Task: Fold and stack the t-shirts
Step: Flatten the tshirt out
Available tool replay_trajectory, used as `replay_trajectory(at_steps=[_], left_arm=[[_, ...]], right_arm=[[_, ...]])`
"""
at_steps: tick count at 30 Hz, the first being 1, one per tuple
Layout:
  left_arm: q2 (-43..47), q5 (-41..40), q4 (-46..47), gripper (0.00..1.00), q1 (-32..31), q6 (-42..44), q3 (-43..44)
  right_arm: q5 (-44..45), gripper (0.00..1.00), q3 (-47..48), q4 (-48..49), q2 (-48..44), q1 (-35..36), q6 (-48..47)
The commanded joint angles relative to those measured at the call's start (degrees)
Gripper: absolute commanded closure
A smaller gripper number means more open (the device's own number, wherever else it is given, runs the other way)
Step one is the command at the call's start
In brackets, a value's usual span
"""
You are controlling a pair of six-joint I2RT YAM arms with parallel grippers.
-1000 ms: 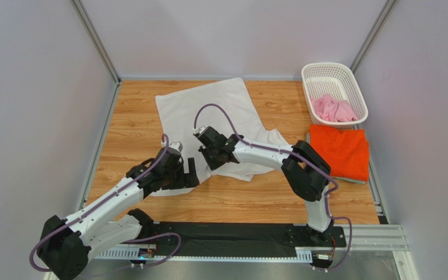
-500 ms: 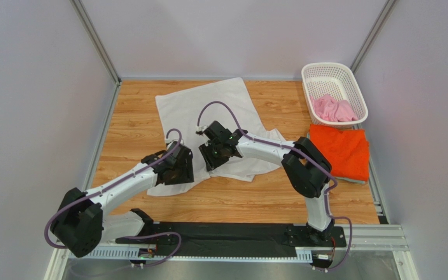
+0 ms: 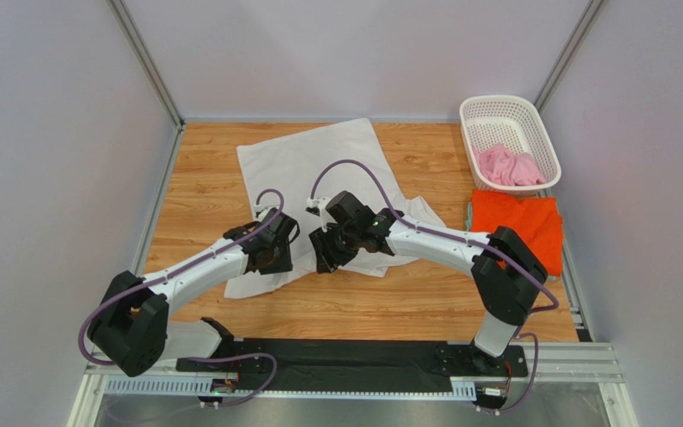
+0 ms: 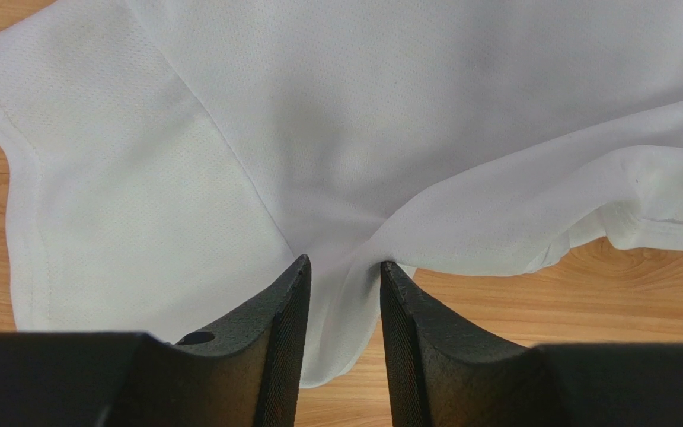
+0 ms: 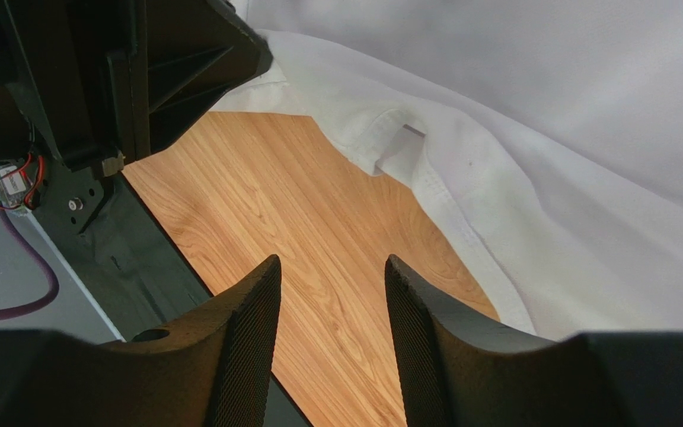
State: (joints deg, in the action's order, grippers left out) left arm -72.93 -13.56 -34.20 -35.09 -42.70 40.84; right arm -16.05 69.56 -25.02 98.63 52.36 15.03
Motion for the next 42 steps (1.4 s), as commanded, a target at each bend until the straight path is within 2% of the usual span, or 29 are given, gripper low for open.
replay_trajectory(at_steps=[1, 5, 12, 15, 19, 22, 25, 26, 28, 31, 32, 36, 39, 42], left_arm=[[0.94, 0.9, 1.24, 0.58, 0.29, -0.02, 1.52], [2.08, 1.52, 1.24, 0.58, 0.37, -0.19, 1.17], [2.88, 1.43, 1.24, 0.58, 0.29, -0.37, 1.0], [2.7, 1.26, 1.24, 0.57, 0.29, -0.46, 1.0], [3.05, 0.91, 0.62, 0.57, 0.37, -0.89, 1.0], [4.72, 0.82, -0.08, 0.55, 0.46, -1.07, 1.0], [6.91, 0.29, -1.22, 0.47, 0.64, -1.33, 1.26], [7.35, 0.12, -1.57, 0.4, 0.64, -1.34, 1.43], [9.02, -0.58, -2.45, 0.38, 0.9, -1.69, 1.44], [10.78, -0.68, -2.37, 0.3, 0.9, -2.04, 1.0], [11.14, -0.68, -2.37, 0.24, 0.9, -2.04, 0.74], [10.7, -0.85, -2.54, 0.23, 1.25, -2.04, 0.65], [10.26, -0.76, -2.46, 0.18, 1.43, -2.04, 0.64], [10.17, -0.68, -1.93, 0.14, 1.43, -1.86, 0.47]], right_arm=[[-1.88, 0.51, -0.3, 4.97, 1.21, 1.25, 1.84], [-0.83, 0.52, 1.8, 7.61, 5.07, 1.34, 2.81], [1.02, 0.53, 8.92, 5.15, 12.81, 1.34, 2.11], [0.24, 0.57, 9.8, 4.98, 14.48, 1.34, 2.46], [-1.35, 0.87, 8.58, 5.33, 13.87, 1.87, 3.69], [-1.61, 0.96, 6.12, 5.42, 11.07, 2.48, 6.67], [-1.79, 1.0, 3.4, 5.42, 8.16, 3.19, 11.24], [-1.7, 1.0, 2.78, 5.5, 6.77, 3.54, 13.78], [-1.61, 0.98, 0.85, 5.94, 5.61, 4.06, 15.81], [-1.0, 0.96, -1.96, 7.43, 3.5, 4.86, 21.52], [-1.17, 0.96, -2.67, 8.13, 3.15, 5.47, 22.75], [-0.73, 0.94, -4.87, 9.54, 2.71, 7.67, 27.94], [1.11, 0.86, -6.36, 9.63, 3.06, 9.34, 31.37], [5.41, 0.6, -6.98, 8.85, 2.54, 10.57, 31.82]])
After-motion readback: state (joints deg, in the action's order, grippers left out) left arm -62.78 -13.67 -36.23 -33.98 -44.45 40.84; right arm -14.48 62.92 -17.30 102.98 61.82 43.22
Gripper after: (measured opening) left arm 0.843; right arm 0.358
